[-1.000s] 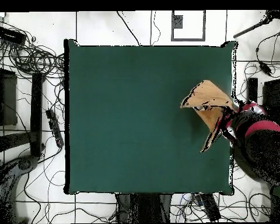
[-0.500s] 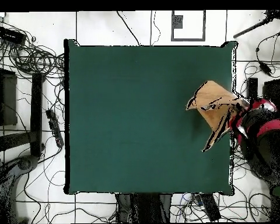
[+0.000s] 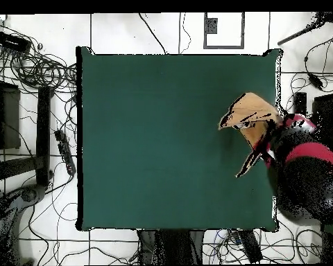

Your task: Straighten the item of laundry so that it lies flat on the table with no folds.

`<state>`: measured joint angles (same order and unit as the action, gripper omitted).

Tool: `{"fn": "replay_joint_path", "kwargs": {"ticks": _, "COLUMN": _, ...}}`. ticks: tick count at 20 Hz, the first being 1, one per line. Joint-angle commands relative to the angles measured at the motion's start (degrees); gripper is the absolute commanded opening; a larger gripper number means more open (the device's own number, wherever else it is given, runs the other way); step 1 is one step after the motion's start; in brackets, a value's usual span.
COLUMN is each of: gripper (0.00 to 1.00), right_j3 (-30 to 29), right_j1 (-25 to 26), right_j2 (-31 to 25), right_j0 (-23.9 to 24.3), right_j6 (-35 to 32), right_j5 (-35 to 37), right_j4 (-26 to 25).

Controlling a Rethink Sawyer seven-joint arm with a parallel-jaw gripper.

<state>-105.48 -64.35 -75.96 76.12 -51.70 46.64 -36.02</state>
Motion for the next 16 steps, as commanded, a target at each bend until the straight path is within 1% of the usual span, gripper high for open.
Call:
{"fn": "replay_joint_path", "kwargs": {"ticks": 1, "gripper": 0.00, "right_j3": -13.2, "right_j1": -6.8, "right_j2": 0.7, "right_j0": -8.8, "right_j6": -14.9, "right_j5": -8.4, "right_j4": 1.3}}
{"fn": "replay_joint_path", "kwargs": {"ticks": 2, "gripper": 0.00, "right_j3": -13.7, "right_j1": -7.5, "right_j2": 1.8, "right_j0": -10.0, "right_j6": -16.5, "right_j5": -9.2, "right_j4": 1.1}}
{"fn": "replay_joint_path", "kwargs": {"ticks": 4, "gripper": 0.00, "right_j3": -14.8, "right_j1": -9.0, "right_j2": 5.4, "right_j0": -14.0, "right_j6": -21.1, "right_j5": -11.0, "right_j4": -0.3}}
{"fn": "replay_joint_path", "kwargs": {"ticks": 5, "gripper": 0.00, "right_j3": -15.3, "right_j1": -9.7, "right_j2": 8.0, "right_j0": -16.9, "right_j6": -24.5, "right_j5": -11.9, "right_j4": -1.7}}
{"fn": "replay_joint_path", "kwargs": {"ticks": 6, "gripper": 0.00, "right_j3": -15.5, "right_j1": -9.8, "right_j2": 9.8, "right_j0": -18.6, "right_j6": -25.9, "right_j5": -12.2, "right_j4": -2.3}}
{"fn": "replay_joint_path", "kwargs": {"ticks": 7, "gripper": 0.00, "right_j3": -15.9, "right_j1": -9.8, "right_j2": 12.3, "right_j0": -21.3, "right_j6": -29.2, "right_j5": -12.8, "right_j4": -3.0}}
{"fn": "replay_joint_path", "kwargs": {"ticks": 8, "gripper": 0.00, "right_j3": -16.0, "right_j1": -9.5, "right_j2": 14.2, "right_j0": -23.0, "right_j6": -30.5, "right_j5": -13.2, "right_j4": -3.3}}
{"fn": "replay_joint_path", "kwargs": {"ticks": 9, "gripper": 0.00, "right_j3": -16.2, "right_j1": -8.7, "right_j2": 17.1, "right_j0": -26.0, "right_j6": -34.1, "right_j5": -14.1, "right_j4": -4.6}}
{"fn": "replay_joint_path", "kwargs": {"ticks": 10, "gripper": 0.00, "right_j3": -16.3, "right_j1": -8.2, "right_j2": 19.2, "right_j0": -27.9, "right_j6": -36.0, "right_j5": -14.9, "right_j4": -5.1}}
{"fn": "replay_joint_path", "kwargs": {"ticks": 11, "gripper": 0.00, "right_j3": -16.3, "right_j1": -7.1, "right_j2": 22.4, "right_j0": -31.2, "right_j6": -39.7, "right_j5": -16.0, "right_j4": -6.6}}
{"fn": "replay_joint_path", "kwargs": {"ticks": 12, "gripper": 0.00, "right_j3": -16.0, "right_j1": -6.6, "right_j2": 24.7, "right_j0": -33.5, "right_j6": -41.8, "right_j5": -16.6, "right_j4": -7.5}}
{"fn": "replay_joint_path", "kwargs": {"ticks": 13, "gripper": 0.00, "right_j3": -15.5, "right_j1": -5.5, "right_j2": 28.0, "right_j0": -37.1, "right_j6": -46.1, "right_j5": -17.0, "right_j4": -9.3}}
{"fn": "replay_joint_path", "kwargs": {"ticks": 14, "gripper": 0.00, "right_j3": -15.1, "right_j1": -5.0, "right_j2": 30.2, "right_j0": -39.4, "right_j6": -48.0, "right_j5": -17.3, "right_j4": -10.1}}
{"fn": "replay_joint_path", "kwargs": {"ticks": 15, "gripper": 0.00, "right_j3": -14.2, "right_j1": -3.8, "right_j2": 33.2, "right_j0": -42.9, "right_j6": -52.0, "right_j5": -16.9, "right_j4": -11.5}}
{"fn": "replay_joint_path", "kwargs": {"ticks": 16, "gripper": 0.00, "right_j3": -13.6, "right_j1": -3.0, "right_j2": 35.3, "right_j0": -45.1, "right_j6": -53.9, "right_j5": -16.6, "right_j4": -12.3}}
